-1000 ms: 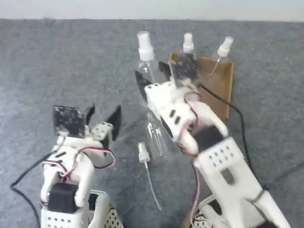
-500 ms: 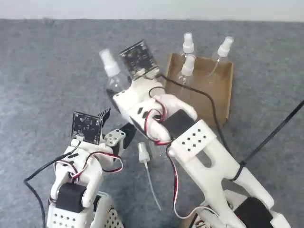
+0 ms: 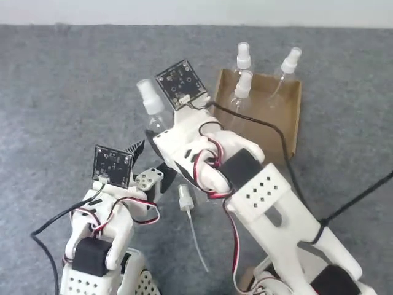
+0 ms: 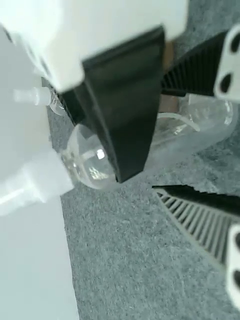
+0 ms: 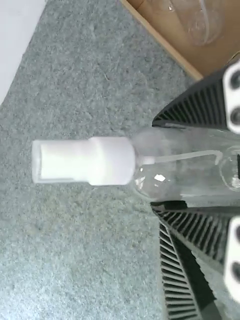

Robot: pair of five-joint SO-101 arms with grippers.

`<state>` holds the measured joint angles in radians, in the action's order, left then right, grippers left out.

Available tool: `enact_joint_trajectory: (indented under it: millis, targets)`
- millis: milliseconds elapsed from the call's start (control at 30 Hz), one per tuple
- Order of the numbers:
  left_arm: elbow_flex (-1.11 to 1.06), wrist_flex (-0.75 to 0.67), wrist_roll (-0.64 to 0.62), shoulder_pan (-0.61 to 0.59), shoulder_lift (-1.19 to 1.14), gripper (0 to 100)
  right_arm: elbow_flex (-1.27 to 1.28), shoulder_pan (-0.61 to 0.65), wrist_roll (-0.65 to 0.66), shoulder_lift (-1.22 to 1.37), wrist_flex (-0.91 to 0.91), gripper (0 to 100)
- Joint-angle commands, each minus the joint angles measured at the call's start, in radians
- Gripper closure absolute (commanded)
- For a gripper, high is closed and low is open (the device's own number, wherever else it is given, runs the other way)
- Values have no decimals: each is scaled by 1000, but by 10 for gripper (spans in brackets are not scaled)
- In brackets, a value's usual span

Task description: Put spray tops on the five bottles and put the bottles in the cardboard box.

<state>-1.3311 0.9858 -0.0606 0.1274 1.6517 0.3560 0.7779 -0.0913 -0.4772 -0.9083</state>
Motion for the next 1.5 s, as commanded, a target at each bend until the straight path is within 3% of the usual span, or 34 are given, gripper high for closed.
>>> enact_joint_trajectory:
  millis: [0,700,1000,1233,1467]
  targets:
    - [2,-25,8,-3,5,739,-71,2,-2,-87,-24,992]
    - [-13,-28,11,-3,11,739,-72,-36,0,-128,-71,992]
    - [-13,-28,12,-3,11,739,-84,-229,104,-206,-64,992]
    - [-13,-28,12,-3,11,739,-89,-501,107,-234,-62,992]
    - [-13,-28,12,-3,11,739,109,-691,107,-228,191,992]
